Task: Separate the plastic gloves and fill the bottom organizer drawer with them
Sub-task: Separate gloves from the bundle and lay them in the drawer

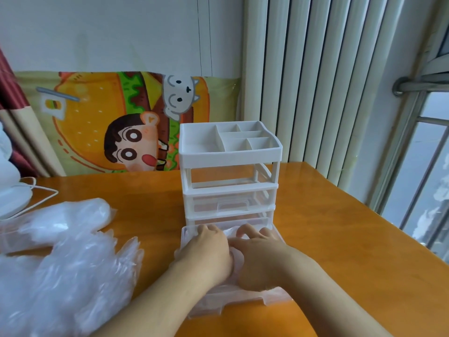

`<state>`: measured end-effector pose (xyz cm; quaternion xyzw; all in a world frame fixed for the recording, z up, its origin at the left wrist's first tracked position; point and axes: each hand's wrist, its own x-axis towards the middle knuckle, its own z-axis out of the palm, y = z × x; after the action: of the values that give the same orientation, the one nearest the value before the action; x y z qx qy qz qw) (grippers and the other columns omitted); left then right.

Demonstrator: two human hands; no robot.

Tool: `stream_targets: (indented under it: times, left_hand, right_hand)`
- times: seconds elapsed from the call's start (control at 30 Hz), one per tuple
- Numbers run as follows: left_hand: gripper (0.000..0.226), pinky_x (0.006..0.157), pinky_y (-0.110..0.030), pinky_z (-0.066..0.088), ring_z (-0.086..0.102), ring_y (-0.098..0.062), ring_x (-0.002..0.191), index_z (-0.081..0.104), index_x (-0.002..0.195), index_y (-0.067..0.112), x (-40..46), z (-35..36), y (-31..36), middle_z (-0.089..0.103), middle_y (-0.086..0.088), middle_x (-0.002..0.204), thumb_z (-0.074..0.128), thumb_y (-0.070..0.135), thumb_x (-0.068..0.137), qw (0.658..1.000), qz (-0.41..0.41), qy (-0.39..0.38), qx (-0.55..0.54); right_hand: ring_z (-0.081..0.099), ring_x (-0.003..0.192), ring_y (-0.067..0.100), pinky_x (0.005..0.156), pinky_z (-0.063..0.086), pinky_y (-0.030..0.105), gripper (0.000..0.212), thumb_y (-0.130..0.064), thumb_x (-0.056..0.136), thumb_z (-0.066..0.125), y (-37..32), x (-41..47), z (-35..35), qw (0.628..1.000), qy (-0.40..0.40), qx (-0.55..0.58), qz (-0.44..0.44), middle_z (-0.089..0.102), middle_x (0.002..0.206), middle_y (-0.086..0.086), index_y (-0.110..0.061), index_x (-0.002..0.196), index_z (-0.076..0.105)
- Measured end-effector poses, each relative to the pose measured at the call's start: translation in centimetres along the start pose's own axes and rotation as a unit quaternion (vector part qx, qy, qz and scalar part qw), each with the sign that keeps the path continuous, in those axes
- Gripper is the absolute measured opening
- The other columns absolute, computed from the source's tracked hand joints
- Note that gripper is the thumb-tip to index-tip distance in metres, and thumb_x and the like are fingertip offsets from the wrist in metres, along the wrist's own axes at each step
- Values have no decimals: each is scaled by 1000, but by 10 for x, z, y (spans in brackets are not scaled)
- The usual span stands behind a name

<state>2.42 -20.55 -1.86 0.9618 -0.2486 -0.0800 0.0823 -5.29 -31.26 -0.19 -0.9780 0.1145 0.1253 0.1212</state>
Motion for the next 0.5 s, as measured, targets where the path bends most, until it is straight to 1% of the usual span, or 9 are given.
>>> stream_targets:
  times: [0.07,0.13,0.2,0.27,0.3,0.37,0.4,0.43,0.5]
  left_hand:
    - [58,98,-40,48,54,-32,128,29,151,7,2,4,4,41,-12,149,51,22,99,1000,-15,-10,0]
    - [49,93,-39,49,57,-34,122,35,142,6,2,9,3,41,-15,144,50,21,98,1000,1,8,-14]
    - [46,94,-39,48,55,-36,123,35,140,4,1,12,2,40,-17,144,49,19,99,1000,10,2,-21]
    - [53,97,-39,47,52,-36,127,31,146,0,-1,5,1,36,-20,149,51,17,100,999,11,-34,-22]
    - [60,96,-38,47,52,-36,128,25,151,-2,-5,-2,2,33,-21,152,51,14,100,998,15,-62,-28]
    - [68,82,-35,49,57,-35,118,15,160,-2,-15,-22,-2,33,-23,154,46,5,100,992,23,-104,-65]
    - [65,75,-33,48,59,-33,112,20,160,2,-21,-32,-3,39,-22,151,45,3,100,990,33,-96,-96]
    - [59,73,-31,48,59,-32,112,29,156,6,-27,-40,-8,45,-17,146,46,3,100,988,49,-63,-130]
    - [44,84,-28,51,56,-23,119,46,142,16,-44,-52,-23,50,-2,136,53,7,99,975,93,54,-196]
  right_hand:
    - [25,147,26,113,45,44,82,-33,91,66,3,-1,-1,1000,14,20,13,22,161,-7,-36,162,26]
    - [28,148,27,113,46,39,89,-25,91,70,6,0,-1,999,29,24,25,23,162,0,-21,164,21]
    - [31,149,27,114,45,37,90,-23,92,72,7,-1,-1,999,27,26,33,23,164,2,-16,165,20]
    - [41,141,24,111,47,35,76,-28,93,73,6,-1,-1,999,33,23,32,34,158,1,-18,158,35]
    - [49,129,20,106,51,32,60,-30,92,72,7,-2,-1,998,47,30,30,44,147,-1,-21,146,49]
    - [59,111,13,96,54,27,30,-29,91,68,6,-2,1,991,115,72,17,59,126,-7,-27,120,64]
    - [63,112,13,93,53,24,30,-25,92,66,7,-4,2,981,169,91,26,65,126,-9,-26,122,69]
    - [66,113,13,89,50,19,33,-20,92,65,5,-5,2,968,228,101,33,70,128,-7,-23,124,72]
    - [69,90,9,72,45,12,27,-7,91,64,0,-8,1,933,338,125,28,79,109,-7,-23,105,80]
